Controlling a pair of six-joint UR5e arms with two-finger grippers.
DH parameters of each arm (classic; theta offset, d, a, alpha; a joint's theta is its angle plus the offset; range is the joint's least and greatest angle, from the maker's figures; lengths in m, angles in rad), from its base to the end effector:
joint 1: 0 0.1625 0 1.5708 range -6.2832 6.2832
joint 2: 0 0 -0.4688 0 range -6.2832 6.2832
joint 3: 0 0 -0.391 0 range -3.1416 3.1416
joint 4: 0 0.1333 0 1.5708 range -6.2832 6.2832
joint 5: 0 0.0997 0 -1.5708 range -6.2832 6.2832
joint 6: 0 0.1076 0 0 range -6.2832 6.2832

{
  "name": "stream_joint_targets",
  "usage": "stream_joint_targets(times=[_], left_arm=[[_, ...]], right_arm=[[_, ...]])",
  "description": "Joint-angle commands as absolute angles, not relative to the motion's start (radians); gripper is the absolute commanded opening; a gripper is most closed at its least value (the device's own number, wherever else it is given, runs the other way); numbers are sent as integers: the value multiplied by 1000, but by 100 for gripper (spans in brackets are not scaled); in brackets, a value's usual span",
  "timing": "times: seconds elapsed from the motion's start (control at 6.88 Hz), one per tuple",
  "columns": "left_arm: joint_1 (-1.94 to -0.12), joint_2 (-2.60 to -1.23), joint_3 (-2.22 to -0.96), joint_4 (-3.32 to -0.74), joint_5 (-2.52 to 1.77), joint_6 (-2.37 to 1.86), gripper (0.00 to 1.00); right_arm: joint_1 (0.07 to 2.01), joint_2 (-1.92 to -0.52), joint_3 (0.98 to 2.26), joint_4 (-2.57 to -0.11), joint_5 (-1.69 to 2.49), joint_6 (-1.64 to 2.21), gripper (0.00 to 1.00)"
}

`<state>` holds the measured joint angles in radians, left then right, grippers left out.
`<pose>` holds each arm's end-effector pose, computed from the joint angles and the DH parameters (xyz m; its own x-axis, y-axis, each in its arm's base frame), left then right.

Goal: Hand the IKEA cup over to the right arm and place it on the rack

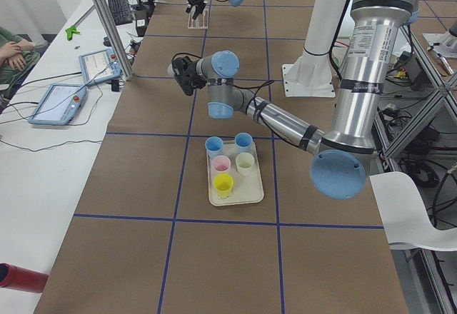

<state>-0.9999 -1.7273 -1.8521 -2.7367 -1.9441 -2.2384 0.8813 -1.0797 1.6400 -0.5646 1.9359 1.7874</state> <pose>0.2040 -0.4918 0.3569 -0.3771 -0.4796 -0.7923 0.4496 0.6531 -0.6093 -0.3423 -0.5644 0.2688 -0.1034 0.1901 0.9763 -0.4826 0.8487 -0.2164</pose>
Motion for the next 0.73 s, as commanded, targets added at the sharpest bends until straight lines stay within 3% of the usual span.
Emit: stream_joint_targets(times=[0.0, 0.29, 0.58], left_arm=[[-805, -1762, -1853, -2885, -1654, -2413, 0], [-668, -1795, -1844, -3087, -1388, -2524, 0], [-567, -1880, -1821, -3096, -1347, -2522, 0]], right_arm=[[867, -1040, 1722, -551, 1933, 1921, 99], [845, -1029, 1715, -403, 1887, 2034, 99], [821, -1029, 1720, -362, 1882, 2045, 99]])
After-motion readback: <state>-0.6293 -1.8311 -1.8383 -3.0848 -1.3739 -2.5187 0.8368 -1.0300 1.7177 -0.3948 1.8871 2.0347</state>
